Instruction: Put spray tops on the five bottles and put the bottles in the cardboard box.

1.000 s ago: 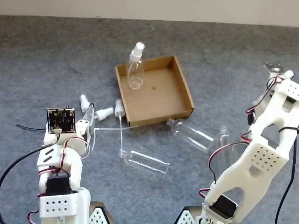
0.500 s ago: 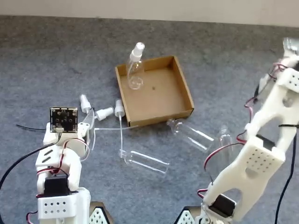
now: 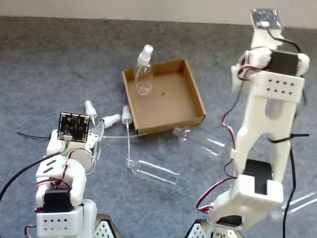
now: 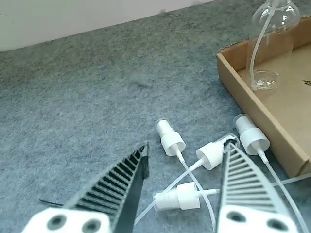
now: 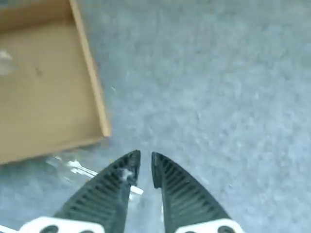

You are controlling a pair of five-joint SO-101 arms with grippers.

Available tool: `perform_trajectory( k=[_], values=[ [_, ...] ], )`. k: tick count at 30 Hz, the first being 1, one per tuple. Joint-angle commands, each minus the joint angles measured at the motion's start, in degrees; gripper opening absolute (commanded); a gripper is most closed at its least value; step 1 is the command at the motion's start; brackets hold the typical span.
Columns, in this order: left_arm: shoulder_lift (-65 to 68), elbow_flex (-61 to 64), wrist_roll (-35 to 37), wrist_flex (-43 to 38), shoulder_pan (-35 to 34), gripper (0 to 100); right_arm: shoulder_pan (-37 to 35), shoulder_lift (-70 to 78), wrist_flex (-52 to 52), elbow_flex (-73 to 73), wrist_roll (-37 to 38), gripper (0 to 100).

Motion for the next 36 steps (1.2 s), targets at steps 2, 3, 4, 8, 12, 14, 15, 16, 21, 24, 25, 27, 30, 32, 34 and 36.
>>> perform_trajectory(
  k=[2,3,4,8,12,14,15,16,21,24,25,27,30,32,34,36],
  values=[
    [-0.04,0.04,-0.35,-0.35,1.19,22,11.38,-3.38,0.92,4.44,13.36,0.9],
    [-0.04,0.31,-0.35,-0.97,1.19,22,13.93,-3.82,0.92,5.41,17.85,1.0],
    [-0.04,0.66,-0.35,-1.58,1.19,22,16.4,-4.18,0.92,6.37,22.59,1.0],
    [-0.04,0.75,-0.35,-1.58,1.19,22,25.8,-4.44,1.01,13.23,43.16,1.0],
    [-0.04,0.84,-0.35,-1.58,1.19,22,31.25,-4.26,-1.71,22.81,52.4,1.0],
    [-0.04,0.84,-0.35,-1.67,1.27,22,31.52,-3.91,-7.78,30.64,52.4,1.0],
    [-0.04,0.84,-0.35,-1.67,1.27,22,31.78,-3.65,-11.03,34.33,52.4,1.0],
    [-0.04,0.84,-0.35,-1.49,1.19,22,32.92,-3.74,-14.11,37.49,52.48,1.0],
    [-0.04,2.77,-0.35,-2.55,1.27,22,40.75,-8.04,-19.21,38.64,57.67,1.1],
    [-0.04,3.03,-0.35,-3.43,1.19,22,44.09,-12.26,-13.32,36.79,69.89,3.3],
    [-0.04,3.03,-0.35,-3.43,1.19,22,45.49,-13.32,-11.56,36.7,73.67,5.7],
    [-0.04,3.03,-0.35,-3.43,1.19,22,48.04,-14.81,-9.63,36.79,78.95,11.5],
    [-0.04,3.03,-0.35,-3.43,1.19,22,51.12,-14.73,-9.8,36.79,81.93,19.1],
    [-0.04,3.03,-0.35,-3.43,1.19,22,53.05,-13.93,-9.8,36.7,82.64,21.1],
    [-0.04,3.03,-0.35,-3.43,1.19,22,55.6,-13.14,-9.8,36.53,83.78,21.7],
    [-0.04,3.03,-0.35,-3.43,1.19,22,58.24,-12.26,-9.89,36.44,86.51,21.7]
  ],
)
